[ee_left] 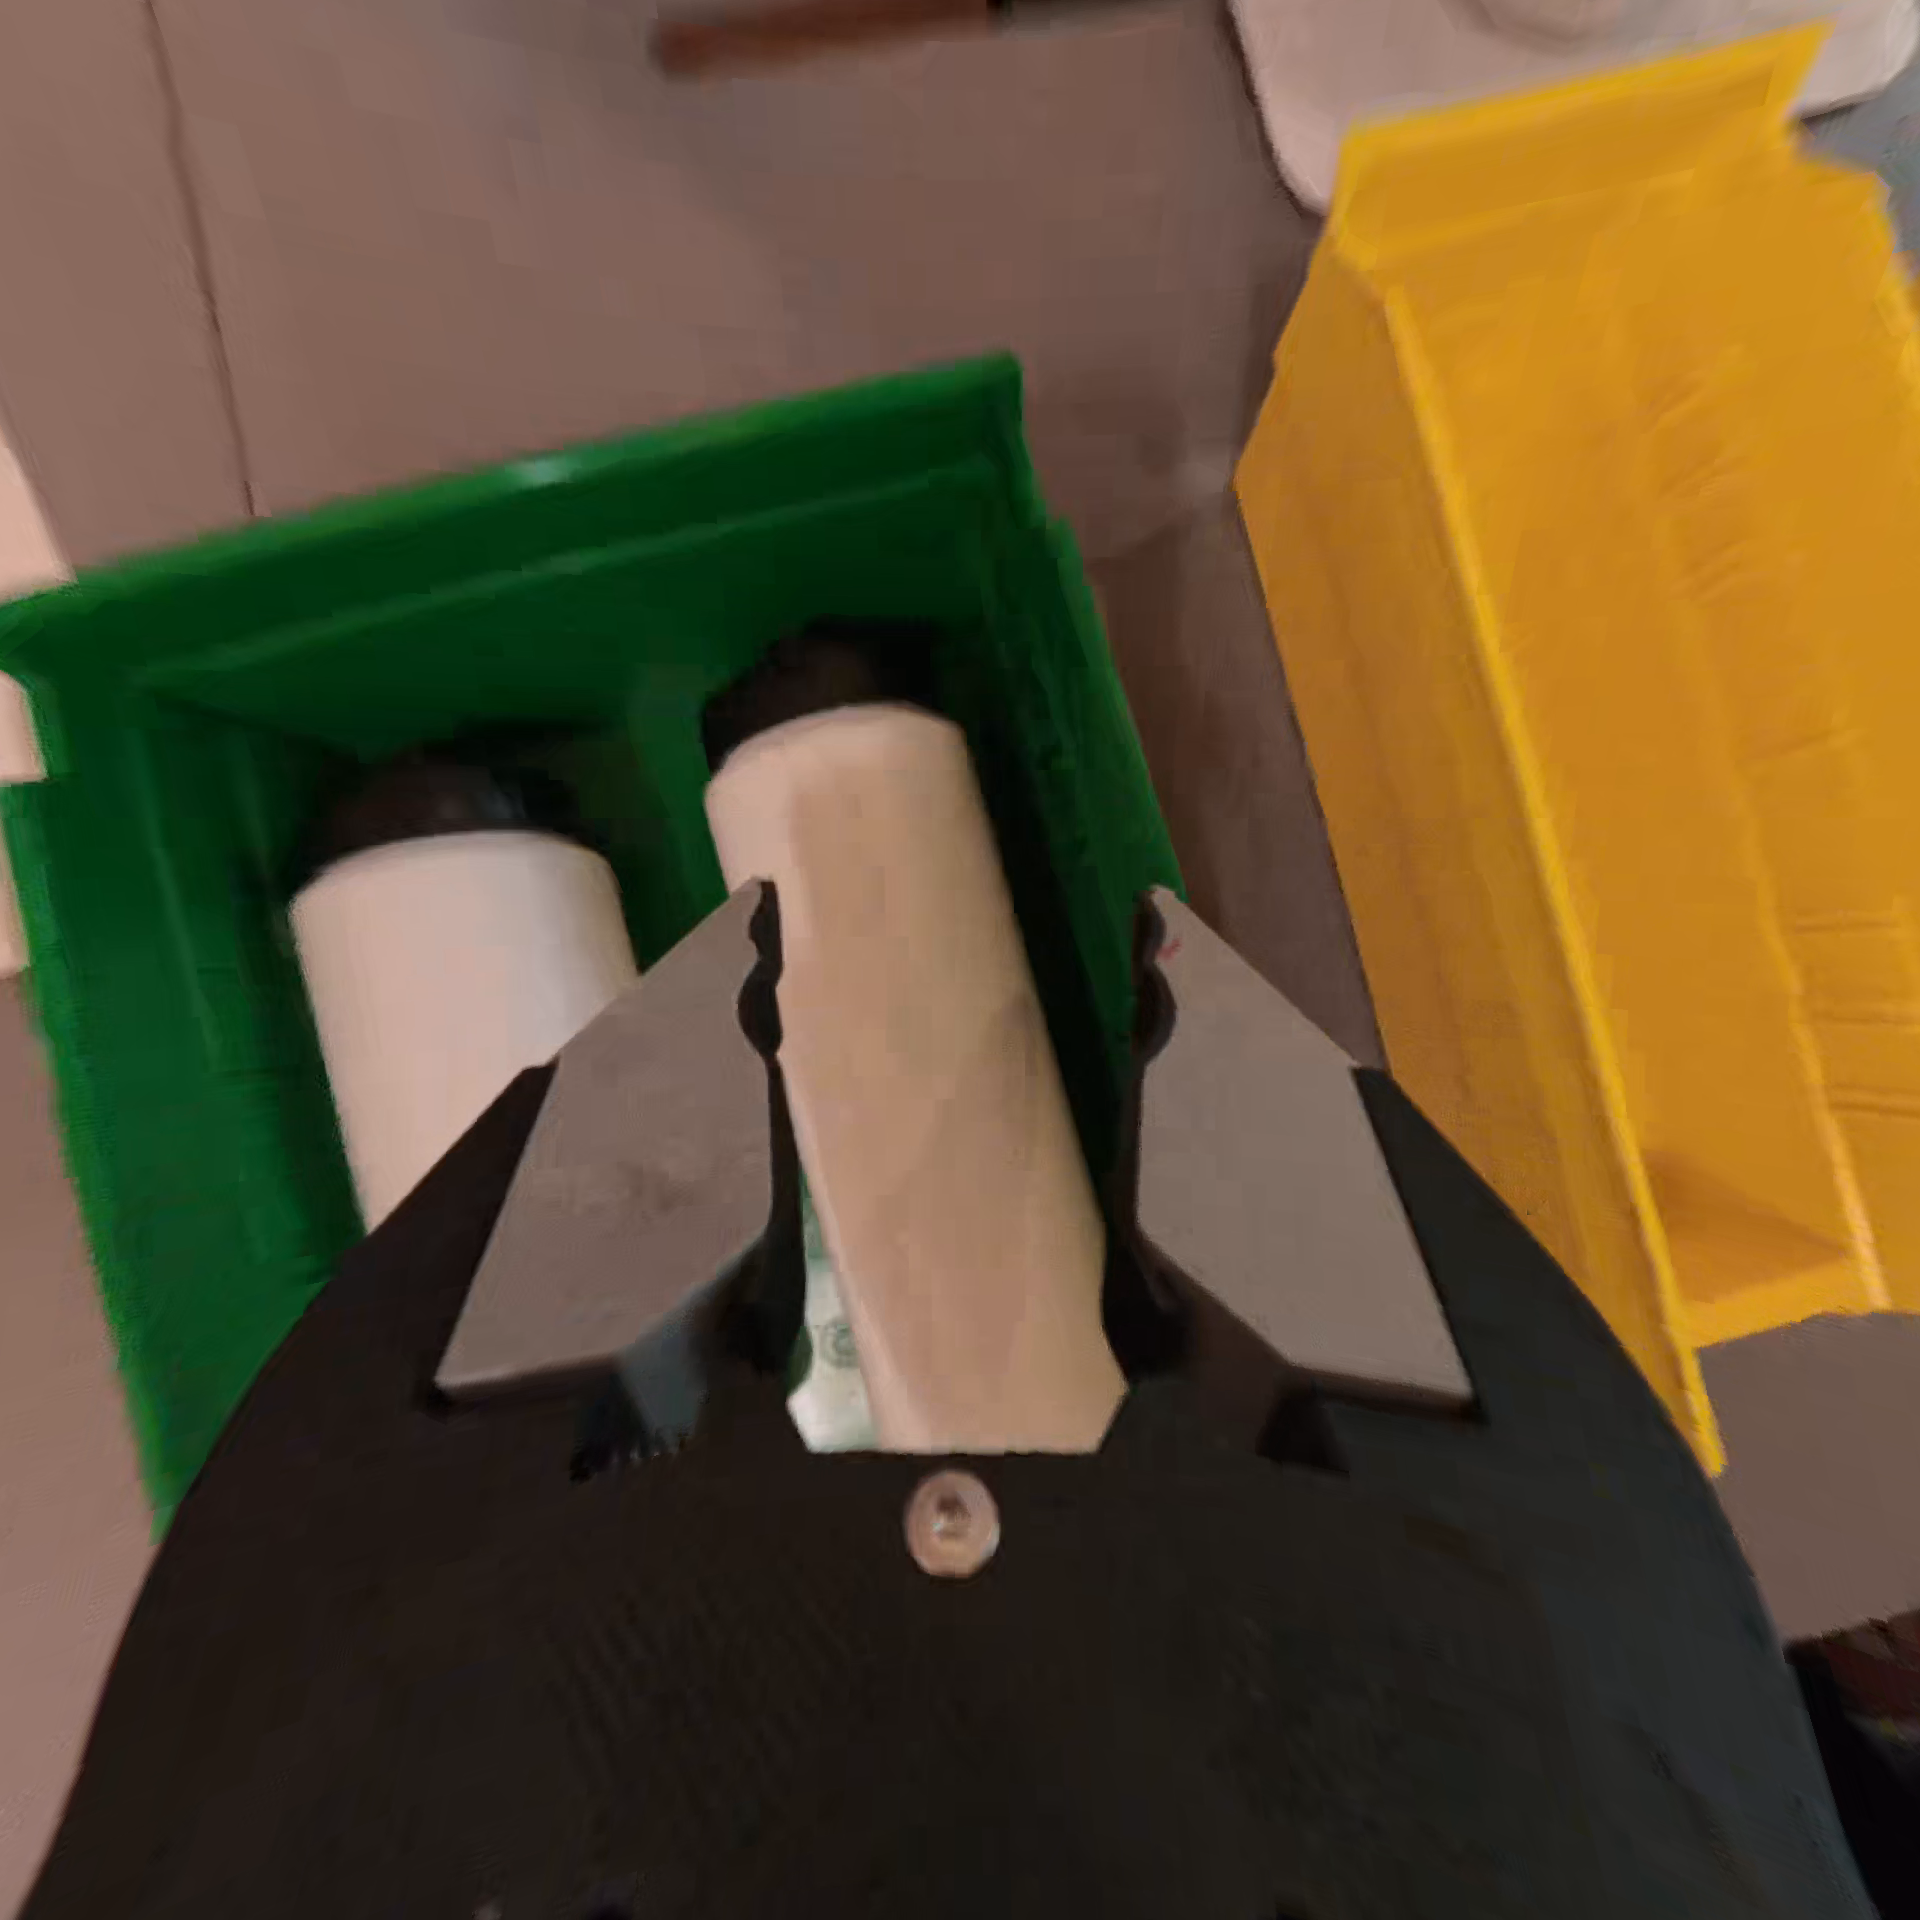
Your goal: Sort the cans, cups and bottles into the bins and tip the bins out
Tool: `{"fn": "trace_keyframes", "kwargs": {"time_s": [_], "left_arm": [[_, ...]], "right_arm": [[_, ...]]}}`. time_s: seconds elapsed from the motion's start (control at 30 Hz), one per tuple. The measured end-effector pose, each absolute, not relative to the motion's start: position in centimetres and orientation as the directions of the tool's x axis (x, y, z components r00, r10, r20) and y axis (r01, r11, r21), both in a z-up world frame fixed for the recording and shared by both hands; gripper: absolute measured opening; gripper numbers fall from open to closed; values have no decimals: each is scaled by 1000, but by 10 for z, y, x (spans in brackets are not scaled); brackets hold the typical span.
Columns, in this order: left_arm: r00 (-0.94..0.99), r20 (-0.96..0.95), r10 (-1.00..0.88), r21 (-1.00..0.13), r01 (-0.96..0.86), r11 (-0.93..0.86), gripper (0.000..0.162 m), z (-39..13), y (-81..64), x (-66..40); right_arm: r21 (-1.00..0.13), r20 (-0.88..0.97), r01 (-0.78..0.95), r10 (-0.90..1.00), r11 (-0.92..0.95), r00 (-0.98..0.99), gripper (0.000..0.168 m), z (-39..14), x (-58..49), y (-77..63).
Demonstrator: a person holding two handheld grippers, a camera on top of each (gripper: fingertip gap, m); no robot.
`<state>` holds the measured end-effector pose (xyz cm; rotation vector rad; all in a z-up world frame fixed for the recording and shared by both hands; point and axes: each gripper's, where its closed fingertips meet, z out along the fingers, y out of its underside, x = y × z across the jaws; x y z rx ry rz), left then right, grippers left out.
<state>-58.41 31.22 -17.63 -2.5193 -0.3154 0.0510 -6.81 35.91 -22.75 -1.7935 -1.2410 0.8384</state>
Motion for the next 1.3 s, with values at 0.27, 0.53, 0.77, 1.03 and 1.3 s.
{"fn": "trace_keyframes", "kwargs": {"time_s": [0.27,0.53,0.77,1.03,1.3], "left_arm": [[960,1,280,-223,273,-936,92,-271,287,-598],[971,-80,223,-145,210,-967,99,-278,280,-603],[962,-105,253,-444,183,-877,99,-224,290,-612],[952,-183,245,-845,-24,-535,98,-83,291,-594],[943,-129,-306,-983,-162,-85,98,-5,274,-347]], "right_arm": [[-892,-41,418,954,-169,297,80,-212,-61,353],[-890,-33,424,952,-166,303,78,-210,-53,349],[-882,-65,433,957,-188,284,78,-219,-49,342],[-891,-91,411,964,-192,251,75,-212,-57,333],[-909,-201,348,973,-228,112,75,-188,-85,305]]}}
